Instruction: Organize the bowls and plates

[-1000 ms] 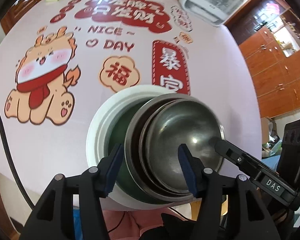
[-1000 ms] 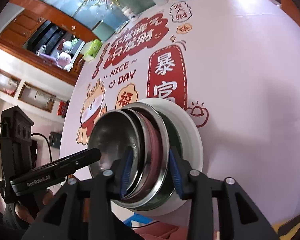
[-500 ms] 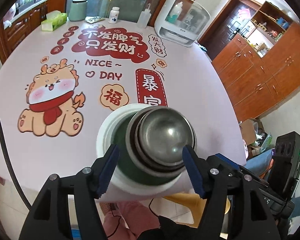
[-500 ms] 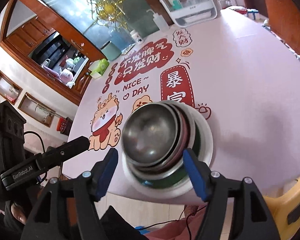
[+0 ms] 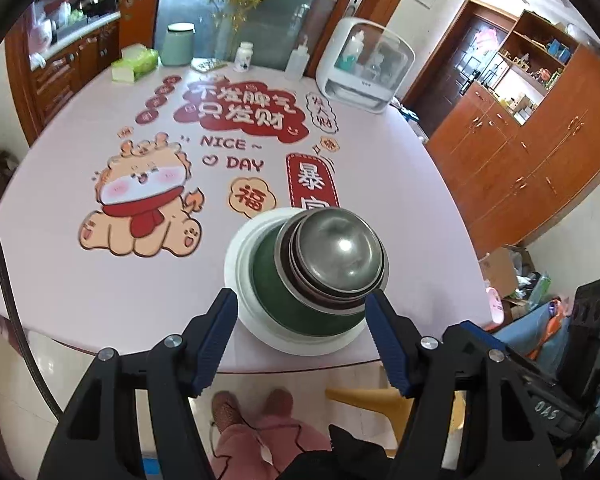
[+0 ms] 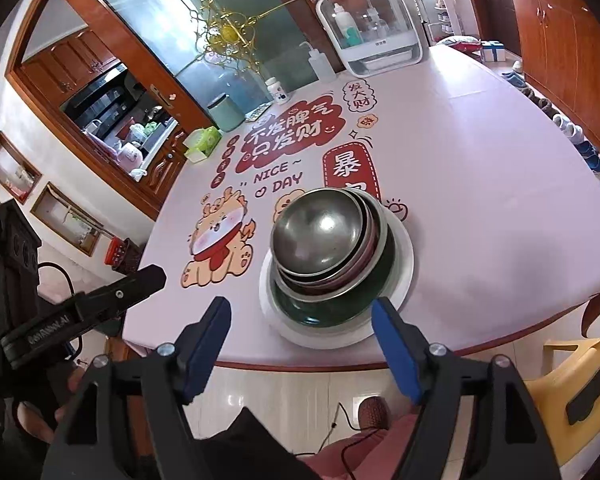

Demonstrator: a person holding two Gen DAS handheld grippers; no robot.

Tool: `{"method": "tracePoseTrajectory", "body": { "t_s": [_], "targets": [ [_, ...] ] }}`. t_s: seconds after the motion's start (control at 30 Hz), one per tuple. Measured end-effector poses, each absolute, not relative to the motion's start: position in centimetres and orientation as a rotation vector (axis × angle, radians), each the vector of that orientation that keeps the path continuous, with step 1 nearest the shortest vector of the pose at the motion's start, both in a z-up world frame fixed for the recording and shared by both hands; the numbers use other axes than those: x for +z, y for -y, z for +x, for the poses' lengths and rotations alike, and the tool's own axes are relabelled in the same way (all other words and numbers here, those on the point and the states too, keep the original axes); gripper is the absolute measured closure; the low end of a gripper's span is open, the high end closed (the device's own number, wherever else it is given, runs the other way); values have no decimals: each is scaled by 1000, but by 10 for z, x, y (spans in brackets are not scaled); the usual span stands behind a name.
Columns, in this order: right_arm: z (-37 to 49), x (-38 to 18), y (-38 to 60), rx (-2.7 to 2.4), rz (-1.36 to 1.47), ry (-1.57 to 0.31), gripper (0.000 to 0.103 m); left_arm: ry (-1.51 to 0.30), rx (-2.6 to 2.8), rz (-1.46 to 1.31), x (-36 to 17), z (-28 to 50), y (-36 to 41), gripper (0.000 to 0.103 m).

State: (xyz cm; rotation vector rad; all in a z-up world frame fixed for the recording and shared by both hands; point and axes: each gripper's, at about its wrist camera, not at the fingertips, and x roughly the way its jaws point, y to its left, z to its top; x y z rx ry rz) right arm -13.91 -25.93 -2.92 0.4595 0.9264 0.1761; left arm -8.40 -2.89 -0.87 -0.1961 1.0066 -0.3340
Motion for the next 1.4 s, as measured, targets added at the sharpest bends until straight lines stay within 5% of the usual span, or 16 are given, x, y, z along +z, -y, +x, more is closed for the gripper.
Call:
{"method": "tracePoseTrajectory", "body": {
  "t_s": [0.8, 1.07, 1.4],
  "targets": [
    [-156, 2, 251, 111, 228, -893, 6, -812, -87, -48, 22, -132, 64, 30],
    [-156, 1, 252, 110, 224, -898, 2, -809, -67, -82, 18, -130, 61, 2],
    [-154, -2, 255, 94, 225, -909, 0, -795, -48, -52, 20, -130, 64, 1]
  ]
}}
